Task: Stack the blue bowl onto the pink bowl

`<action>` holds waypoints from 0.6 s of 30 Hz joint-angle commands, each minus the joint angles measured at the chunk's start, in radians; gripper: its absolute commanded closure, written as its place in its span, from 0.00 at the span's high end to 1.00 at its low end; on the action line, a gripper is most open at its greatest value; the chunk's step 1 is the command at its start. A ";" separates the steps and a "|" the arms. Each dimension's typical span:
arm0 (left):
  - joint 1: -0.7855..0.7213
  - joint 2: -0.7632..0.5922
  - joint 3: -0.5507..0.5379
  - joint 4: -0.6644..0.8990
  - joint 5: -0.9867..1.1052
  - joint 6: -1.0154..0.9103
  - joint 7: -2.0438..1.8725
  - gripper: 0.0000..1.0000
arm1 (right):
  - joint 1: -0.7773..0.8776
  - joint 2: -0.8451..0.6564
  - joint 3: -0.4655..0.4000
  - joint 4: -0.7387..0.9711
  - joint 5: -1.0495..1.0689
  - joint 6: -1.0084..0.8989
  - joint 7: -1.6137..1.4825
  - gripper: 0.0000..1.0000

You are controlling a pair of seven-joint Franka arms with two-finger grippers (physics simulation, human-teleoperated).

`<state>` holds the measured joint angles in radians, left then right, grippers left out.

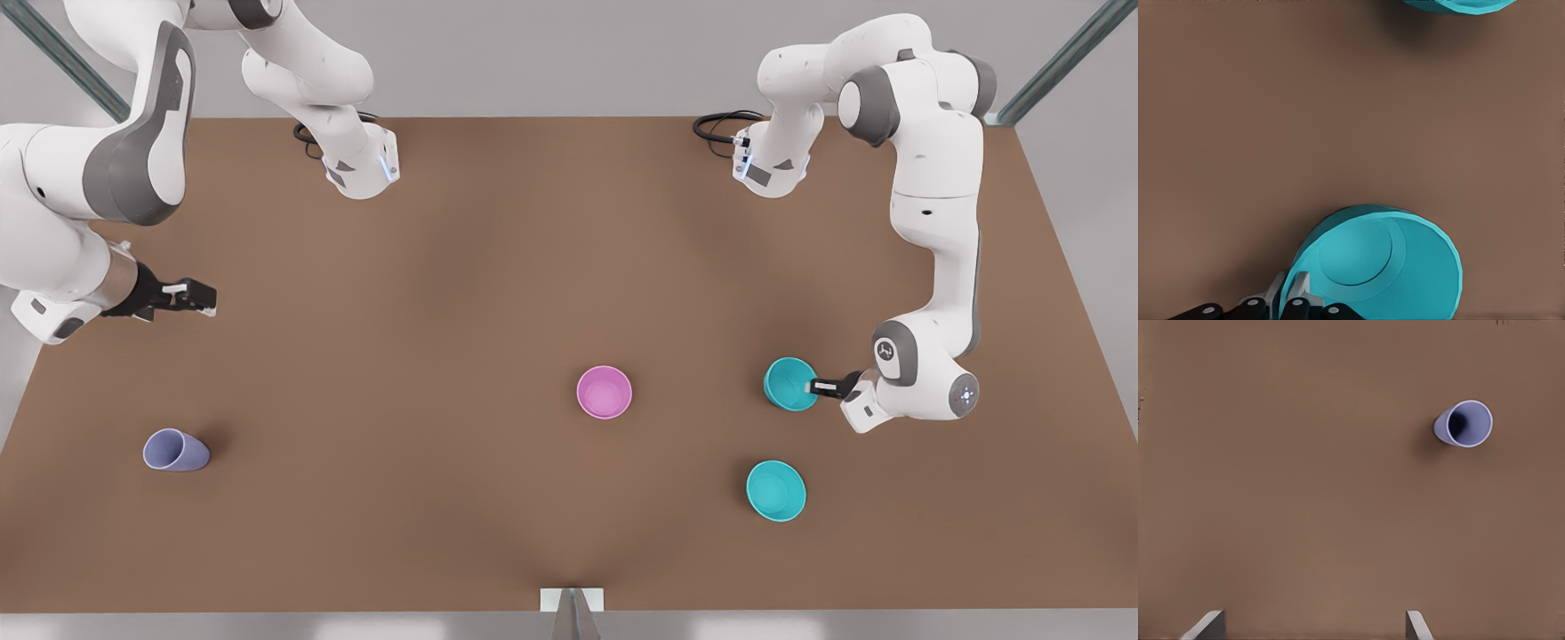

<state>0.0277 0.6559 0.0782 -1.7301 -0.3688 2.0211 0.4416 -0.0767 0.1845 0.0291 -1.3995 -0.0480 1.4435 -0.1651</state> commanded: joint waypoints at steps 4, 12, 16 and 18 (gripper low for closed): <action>-0.029 -0.105 0.002 0.004 0.019 -0.068 0.059 0.21 | 0.000 -0.002 0.000 0.001 0.004 -0.005 -0.152 1.00; -0.508 -0.016 -0.011 0.379 0.053 -0.166 -0.845 0.21 | 0.000 -0.002 0.000 0.001 0.008 -0.003 -0.154 1.00; -0.545 0.122 -0.011 0.569 0.048 -0.163 -0.925 0.21 | 0.002 -0.003 0.003 0.002 0.007 -0.002 -0.154 1.00; -0.548 0.136 -0.011 0.569 0.048 -0.162 -0.934 0.21 | 0.002 -0.010 0.003 0.001 -0.001 0.005 -0.154 1.00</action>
<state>-0.5183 0.7860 0.0674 -1.1683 -0.3167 1.8767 0.0344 -0.0747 0.1786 0.0321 -1.3991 -0.0456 1.4433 -0.2619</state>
